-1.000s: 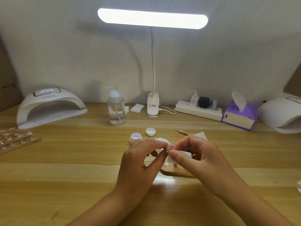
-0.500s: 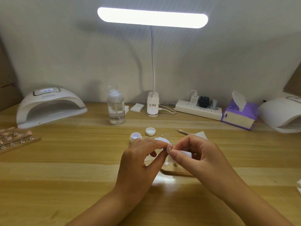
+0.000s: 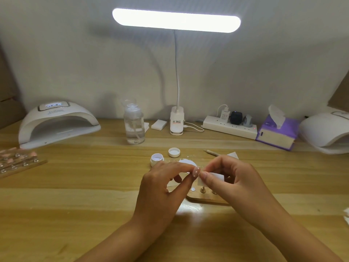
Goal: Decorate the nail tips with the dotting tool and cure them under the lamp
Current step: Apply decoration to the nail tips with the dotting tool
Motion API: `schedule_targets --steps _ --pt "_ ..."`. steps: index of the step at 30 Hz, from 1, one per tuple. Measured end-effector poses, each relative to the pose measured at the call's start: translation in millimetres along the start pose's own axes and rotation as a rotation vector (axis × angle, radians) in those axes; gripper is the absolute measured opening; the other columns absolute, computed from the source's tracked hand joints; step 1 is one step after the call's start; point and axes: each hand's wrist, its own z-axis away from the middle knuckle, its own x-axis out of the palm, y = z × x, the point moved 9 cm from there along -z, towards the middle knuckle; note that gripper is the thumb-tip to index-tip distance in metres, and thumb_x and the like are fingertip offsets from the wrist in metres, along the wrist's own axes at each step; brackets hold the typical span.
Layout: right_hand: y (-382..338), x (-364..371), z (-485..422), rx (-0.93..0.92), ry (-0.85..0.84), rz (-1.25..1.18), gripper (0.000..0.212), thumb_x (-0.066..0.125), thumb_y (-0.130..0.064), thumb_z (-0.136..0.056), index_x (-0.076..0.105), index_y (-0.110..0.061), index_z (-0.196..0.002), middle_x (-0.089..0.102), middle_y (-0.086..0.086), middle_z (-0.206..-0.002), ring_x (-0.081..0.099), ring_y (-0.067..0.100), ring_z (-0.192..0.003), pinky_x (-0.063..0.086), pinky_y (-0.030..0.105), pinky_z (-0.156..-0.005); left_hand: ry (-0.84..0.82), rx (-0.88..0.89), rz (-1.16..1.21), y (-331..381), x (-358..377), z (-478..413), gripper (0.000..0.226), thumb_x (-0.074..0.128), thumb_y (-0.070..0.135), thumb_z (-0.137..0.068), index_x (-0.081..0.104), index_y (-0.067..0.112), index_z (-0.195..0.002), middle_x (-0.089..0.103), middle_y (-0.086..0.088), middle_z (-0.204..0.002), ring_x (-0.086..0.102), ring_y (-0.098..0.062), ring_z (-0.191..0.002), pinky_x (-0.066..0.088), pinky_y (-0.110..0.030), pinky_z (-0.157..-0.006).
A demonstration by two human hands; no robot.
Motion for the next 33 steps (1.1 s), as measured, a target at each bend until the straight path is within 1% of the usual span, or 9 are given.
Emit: schedule_targets --steps 4,7,8,13,18,21,26,30,33 --pt "-0.4 -6.0 -1.2 0.005 0.029 -0.035 0.005 0.074 -0.023 -0.084 0.071 -0.02 -0.082 0.074 -0.005 -0.076 0.063 0.025 -0.064 0.051 0.03 -0.061 0.004 -0.024 0.025 -2.5 -0.4 -0.7 0.009 0.066 0.035 -0.087 0.072 0.034 -0.093 0.068 0.03 -0.089 0.059 -0.003 -0.071 0.042 -0.011 -0.067" --pt "0.0 -1.2 -0.4 0.016 0.003 -0.044 0.005 0.075 -0.023 -0.084 0.071 -0.02 -0.082 0.074 -0.005 -0.078 0.066 0.012 -0.062 0.054 0.031 -0.062 -0.001 -0.027 0.02 -2.5 0.1 -1.0 0.009 0.065 0.036 -0.088 0.072 0.034 -0.092 0.068 0.031 -0.089 0.058 -0.004 -0.072 0.042 -0.012 -0.066" --pt "0.5 -0.3 -0.1 0.016 0.001 -0.037 0.005 0.075 -0.024 -0.083 0.071 -0.02 -0.083 0.074 -0.005 -0.079 0.066 0.012 -0.062 0.055 0.033 -0.063 -0.004 -0.029 0.024 -2.6 0.8 -1.1 0.01 0.065 0.036 -0.088 0.073 0.034 -0.092 0.068 0.031 -0.088 0.058 -0.004 -0.072 0.042 -0.012 -0.066" --pt "-0.6 0.0 -0.6 -0.007 0.013 -0.009 0.007 0.074 -0.029 -0.082 0.071 -0.023 -0.083 0.074 -0.005 -0.08 0.066 0.028 -0.07 0.056 0.044 -0.067 -0.017 -0.033 0.029 -3.8 2.0 -0.3 0.013 0.064 0.037 -0.087 0.075 0.034 -0.093 0.068 0.029 -0.088 0.059 -0.006 -0.072 0.042 -0.013 -0.067" --pt "-1.4 0.2 -0.5 -0.017 0.013 -0.004 0.012 0.074 -0.034 -0.08 0.071 -0.023 -0.083 0.074 -0.007 -0.08 0.067 0.026 -0.069 0.057 0.043 -0.066 -0.014 -0.022 0.033 -2.6 2.0 -0.5 0.014 0.062 0.038 -0.088 0.074 0.035 -0.094 0.068 0.03 -0.087 0.058 -0.003 -0.072 0.04 -0.008 -0.068" --pt "-3.3 0.2 0.3 -0.019 0.015 -0.017 0.021 0.073 -0.043 -0.075 0.071 -0.023 -0.083 0.074 -0.008 -0.081 0.067 0.021 -0.067 0.057 0.041 -0.064 -0.015 -0.013 0.038 -2.6 2.2 0.1 0.013 0.062 0.038 -0.088 0.073 0.035 -0.096 0.069 0.029 -0.088 0.059 -0.004 -0.072 0.04 -0.008 -0.068" --pt "-2.9 -0.9 0.3 -0.015 0.028 -0.01 0.012 0.074 -0.035 -0.081 0.071 -0.023 -0.083 0.073 -0.006 -0.079 0.064 0.032 -0.07 0.055 0.045 -0.065 -0.014 -0.005 0.03 -2.8 1.9 0.5 0.013 0.064 0.035 -0.087 0.074 0.035 -0.095 0.069 0.029 -0.089 0.059 -0.001 -0.074 0.039 -0.005 -0.069" --pt "-2.7 -1.8 -0.3 -0.016 0.032 0.003 0.013 0.074 -0.035 -0.081 0.071 -0.023 -0.084 0.074 -0.007 -0.08 0.065 0.027 -0.068 0.056 0.041 -0.063 -0.016 0.004 0.022 -2.9 2.3 0.2 0.012 0.064 0.034 -0.088 0.074 0.035 -0.096 0.069 0.028 -0.089 0.06 -0.004 -0.073 0.04 -0.007 -0.069" --pt "-2.3 -2.4 -0.8 -0.014 0.032 0.025 0.01 0.074 -0.03 -0.082 0.071 -0.022 -0.084 0.073 -0.01 -0.079 0.065 0.012 -0.059 0.053 0.027 -0.058 -0.018 0.002 0.021 -1.9 2.3 0.4 0.012 0.065 0.035 -0.088 0.074 0.035 -0.095 0.07 0.027 -0.09 0.06 -0.004 -0.073 0.041 -0.008 -0.068"
